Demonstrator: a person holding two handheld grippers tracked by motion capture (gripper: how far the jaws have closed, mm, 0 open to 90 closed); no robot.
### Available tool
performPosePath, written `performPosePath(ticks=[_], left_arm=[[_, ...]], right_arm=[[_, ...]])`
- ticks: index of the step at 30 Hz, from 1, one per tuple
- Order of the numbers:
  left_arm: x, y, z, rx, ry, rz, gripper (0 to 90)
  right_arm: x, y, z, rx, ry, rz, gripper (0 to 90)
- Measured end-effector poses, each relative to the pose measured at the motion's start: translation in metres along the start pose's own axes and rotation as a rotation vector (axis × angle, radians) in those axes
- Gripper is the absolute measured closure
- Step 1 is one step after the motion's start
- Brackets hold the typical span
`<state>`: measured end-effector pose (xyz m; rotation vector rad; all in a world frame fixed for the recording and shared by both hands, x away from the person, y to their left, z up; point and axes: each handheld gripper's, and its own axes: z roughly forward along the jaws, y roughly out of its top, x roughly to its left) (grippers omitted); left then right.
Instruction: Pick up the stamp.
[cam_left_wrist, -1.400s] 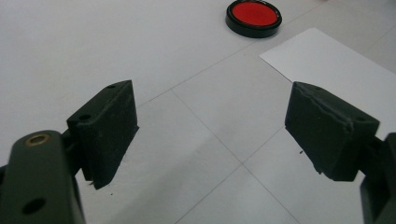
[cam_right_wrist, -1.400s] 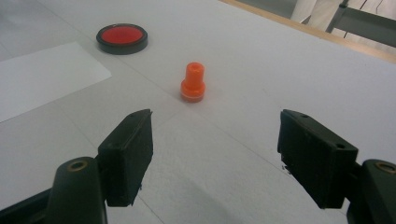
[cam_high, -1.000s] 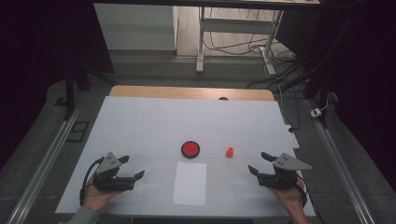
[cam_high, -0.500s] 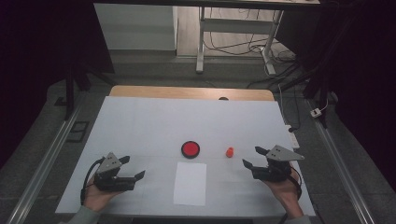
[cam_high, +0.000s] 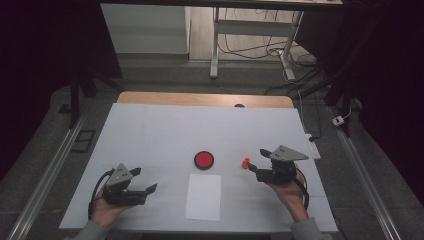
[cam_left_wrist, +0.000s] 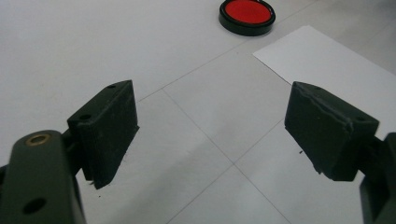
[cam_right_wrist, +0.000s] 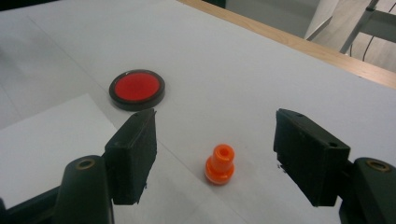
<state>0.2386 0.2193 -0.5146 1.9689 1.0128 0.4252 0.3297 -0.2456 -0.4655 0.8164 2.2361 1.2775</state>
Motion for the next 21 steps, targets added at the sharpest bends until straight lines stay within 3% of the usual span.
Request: performPosePath(ticks=[2,6,10,21], left_arm=[[0.0,0.0,0.0,0.0,0.003,0.0,17.4],[0.001,0.0,0.001,0.004,0.007,-0.002,17.4],[0.001,-0.001,0.002,0.007,0.008,0.0,17.4],[0.002,-0.001,0.002,0.004,0.004,-0.005,17.4]], right_arm=[[0.0,-0.002,0.006,-0.002,0.009,0.018,30.1],[0.001,-0.005,0.018,0.036,0.021,0.005,30.3],[0.001,-0.007,0.029,0.063,0.015,-0.005,30.8],[-0.005,-0.014,0.046,0.111,-0.025,0.027,37.9]])
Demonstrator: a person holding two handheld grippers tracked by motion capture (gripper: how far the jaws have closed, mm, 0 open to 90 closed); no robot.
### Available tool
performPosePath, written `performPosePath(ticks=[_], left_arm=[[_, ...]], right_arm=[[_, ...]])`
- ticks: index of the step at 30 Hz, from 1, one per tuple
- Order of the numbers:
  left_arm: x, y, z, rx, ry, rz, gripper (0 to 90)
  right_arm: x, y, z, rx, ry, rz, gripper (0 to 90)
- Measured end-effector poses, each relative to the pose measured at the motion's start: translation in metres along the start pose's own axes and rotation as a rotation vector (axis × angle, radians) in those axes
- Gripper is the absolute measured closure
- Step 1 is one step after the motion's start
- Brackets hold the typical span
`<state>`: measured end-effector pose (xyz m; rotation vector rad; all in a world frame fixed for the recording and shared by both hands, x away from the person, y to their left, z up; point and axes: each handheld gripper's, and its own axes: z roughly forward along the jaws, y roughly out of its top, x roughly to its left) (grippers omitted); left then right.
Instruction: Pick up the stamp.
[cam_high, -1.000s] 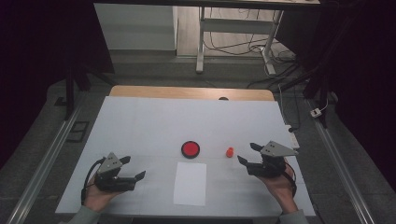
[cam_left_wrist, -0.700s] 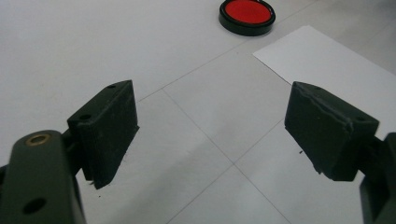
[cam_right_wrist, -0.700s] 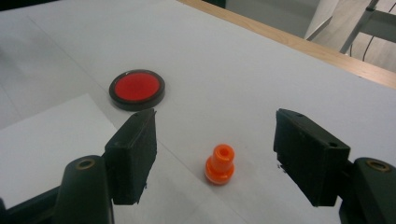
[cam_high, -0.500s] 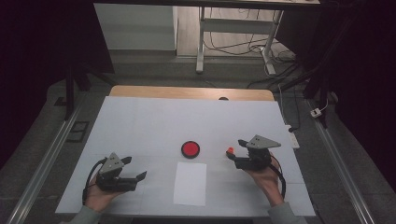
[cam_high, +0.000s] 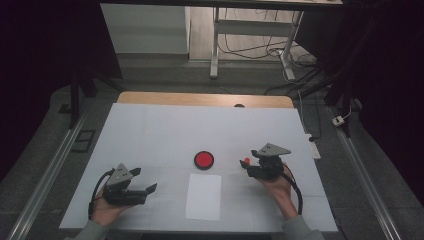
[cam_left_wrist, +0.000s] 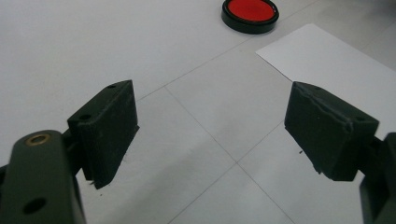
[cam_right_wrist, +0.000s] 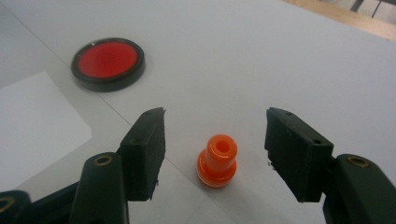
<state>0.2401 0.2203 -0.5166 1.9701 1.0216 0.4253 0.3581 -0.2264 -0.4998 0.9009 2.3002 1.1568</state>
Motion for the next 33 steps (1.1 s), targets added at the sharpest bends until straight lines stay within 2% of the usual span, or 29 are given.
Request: performPosePath(ticks=[4,9,17,22,31,33], left_arm=[[0.0,0.0,0.0,0.002,0.001,0.0,17.4],[0.0,0.0,0.001,0.003,0.002,-0.002,17.4],[0.001,-0.001,0.001,0.007,0.003,0.001,17.4],[0.001,-0.001,0.001,0.008,0.004,0.003,17.4],[0.001,-0.001,0.002,0.012,0.008,0.005,17.3],[0.001,-0.001,0.001,0.013,0.008,0.003,17.3]], right_arm=[[0.0,-0.003,0.005,0.024,-0.015,-0.004,40.0],[0.001,-0.003,0.007,0.015,-0.015,-0.005,43.5],[0.001,-0.006,0.011,0.046,-0.041,-0.024,50.4],[0.0,-0.008,0.012,0.048,-0.049,-0.022,56.0],[-0.001,-0.01,0.017,0.032,-0.033,0.002,62.4],[0.0,-0.01,0.017,0.042,-0.046,-0.005,65.0]])
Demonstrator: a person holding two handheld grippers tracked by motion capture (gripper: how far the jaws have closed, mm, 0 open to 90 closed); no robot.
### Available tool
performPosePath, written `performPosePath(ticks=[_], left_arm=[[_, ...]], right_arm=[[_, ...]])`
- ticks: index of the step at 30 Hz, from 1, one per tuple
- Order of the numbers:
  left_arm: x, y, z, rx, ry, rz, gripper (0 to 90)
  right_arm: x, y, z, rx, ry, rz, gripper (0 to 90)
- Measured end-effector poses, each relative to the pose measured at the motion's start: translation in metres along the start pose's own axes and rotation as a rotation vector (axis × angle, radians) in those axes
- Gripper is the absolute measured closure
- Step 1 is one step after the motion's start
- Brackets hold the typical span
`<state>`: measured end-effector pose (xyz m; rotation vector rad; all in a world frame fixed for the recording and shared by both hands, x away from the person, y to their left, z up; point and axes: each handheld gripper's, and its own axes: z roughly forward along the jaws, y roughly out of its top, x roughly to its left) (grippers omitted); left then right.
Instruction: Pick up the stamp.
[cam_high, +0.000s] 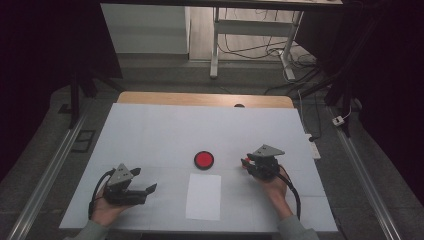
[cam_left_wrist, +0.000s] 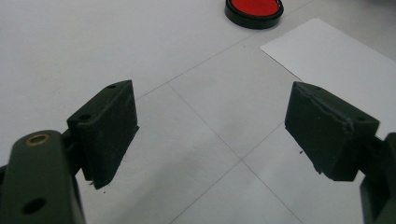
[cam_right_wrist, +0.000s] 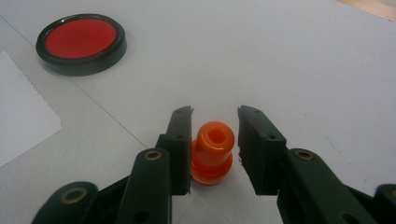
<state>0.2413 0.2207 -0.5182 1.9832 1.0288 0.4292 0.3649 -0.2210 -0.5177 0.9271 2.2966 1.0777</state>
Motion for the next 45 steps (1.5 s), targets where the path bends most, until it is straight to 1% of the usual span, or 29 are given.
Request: performPosePath(ticks=[2,5,12,14,15,17,20,30,45], left_arm=[[0.0,0.0,0.0,-0.001,0.0,-0.003,17.3],[0.001,0.0,0.0,-0.001,0.001,-0.002,17.3],[0.003,0.0,-0.001,-0.003,0.003,-0.017,16.8],[0.003,0.0,-0.001,-0.002,0.004,-0.018,16.8],[0.003,-0.001,-0.001,-0.003,0.005,-0.018,16.8],[0.003,-0.001,-0.001,-0.001,0.004,-0.018,16.9],[0.002,-0.001,0.0,0.0,0.004,-0.016,17.0],[0.002,-0.002,0.001,0.002,0.007,-0.012,17.8],[0.002,-0.002,0.001,-0.001,0.007,-0.01,18.2]], right_arm=[[-0.001,-0.001,0.0,-0.005,0.007,0.005,68.1],[-0.001,-0.001,0.0,-0.007,0.014,0.004,70.0],[-0.001,-0.001,-0.001,-0.009,0.016,-0.008,71.8],[-0.001,0.0,-0.002,-0.018,0.014,-0.008,71.9],[-0.001,0.0,-0.003,-0.029,0.023,-0.001,72.0],[-0.001,0.001,-0.005,-0.048,0.027,-0.001,72.0],[-0.001,0.002,-0.008,-0.065,0.031,0.006,72.1],[-0.001,0.007,-0.019,-0.126,0.067,0.03,72.1],[0.003,0.012,-0.028,-0.16,0.1,0.034,72.1]])
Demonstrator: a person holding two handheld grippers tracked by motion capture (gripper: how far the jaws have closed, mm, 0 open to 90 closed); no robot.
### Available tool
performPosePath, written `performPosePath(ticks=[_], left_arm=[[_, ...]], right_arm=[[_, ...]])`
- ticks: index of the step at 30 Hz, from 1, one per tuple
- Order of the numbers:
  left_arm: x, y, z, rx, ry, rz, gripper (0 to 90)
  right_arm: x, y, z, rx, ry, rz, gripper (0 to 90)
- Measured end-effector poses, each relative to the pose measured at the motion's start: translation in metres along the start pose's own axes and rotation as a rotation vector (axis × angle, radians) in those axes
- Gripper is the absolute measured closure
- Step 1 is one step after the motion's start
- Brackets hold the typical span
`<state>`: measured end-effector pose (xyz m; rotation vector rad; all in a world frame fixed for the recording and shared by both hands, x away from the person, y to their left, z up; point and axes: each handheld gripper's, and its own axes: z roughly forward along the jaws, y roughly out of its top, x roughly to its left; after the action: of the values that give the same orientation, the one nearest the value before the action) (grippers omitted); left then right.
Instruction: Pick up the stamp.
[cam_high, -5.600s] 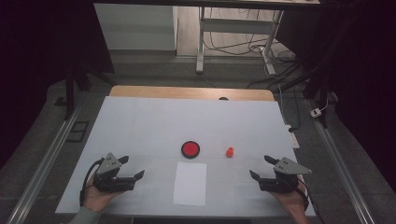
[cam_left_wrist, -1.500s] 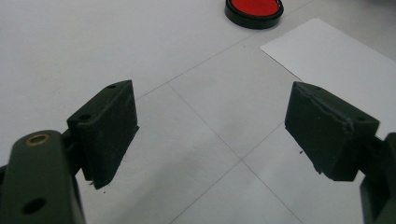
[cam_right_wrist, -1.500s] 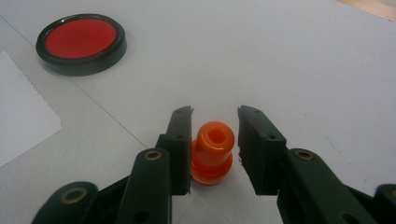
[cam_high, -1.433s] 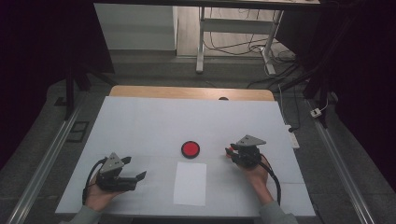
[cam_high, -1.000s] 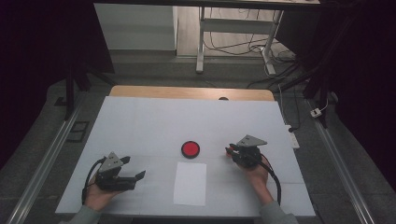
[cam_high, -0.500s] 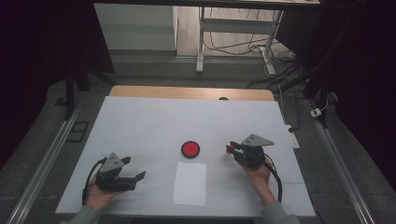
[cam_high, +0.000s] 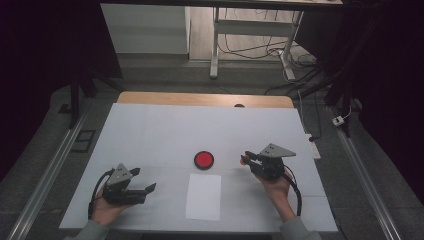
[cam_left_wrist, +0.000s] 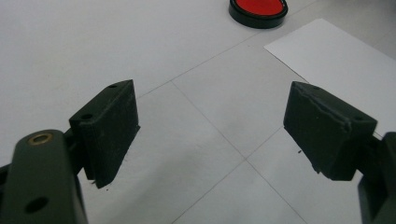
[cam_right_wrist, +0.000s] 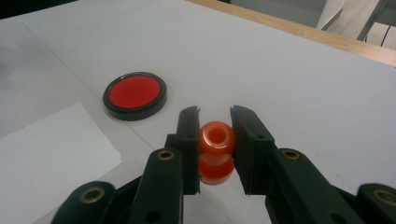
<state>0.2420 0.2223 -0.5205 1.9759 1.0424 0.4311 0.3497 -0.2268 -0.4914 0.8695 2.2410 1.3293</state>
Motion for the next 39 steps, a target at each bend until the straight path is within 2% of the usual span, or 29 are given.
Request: performPosePath(ticks=[19,39], left_arm=[[0.0,-0.001,0.001,0.007,0.0,0.008,18.2],[0.0,-0.001,0.003,0.009,-0.005,0.002,18.5]], right_arm=[[0.011,0.01,-0.004,-0.036,0.049,-0.005,72.1],[0.025,0.017,-0.002,-0.038,0.106,-0.024,72.1]])
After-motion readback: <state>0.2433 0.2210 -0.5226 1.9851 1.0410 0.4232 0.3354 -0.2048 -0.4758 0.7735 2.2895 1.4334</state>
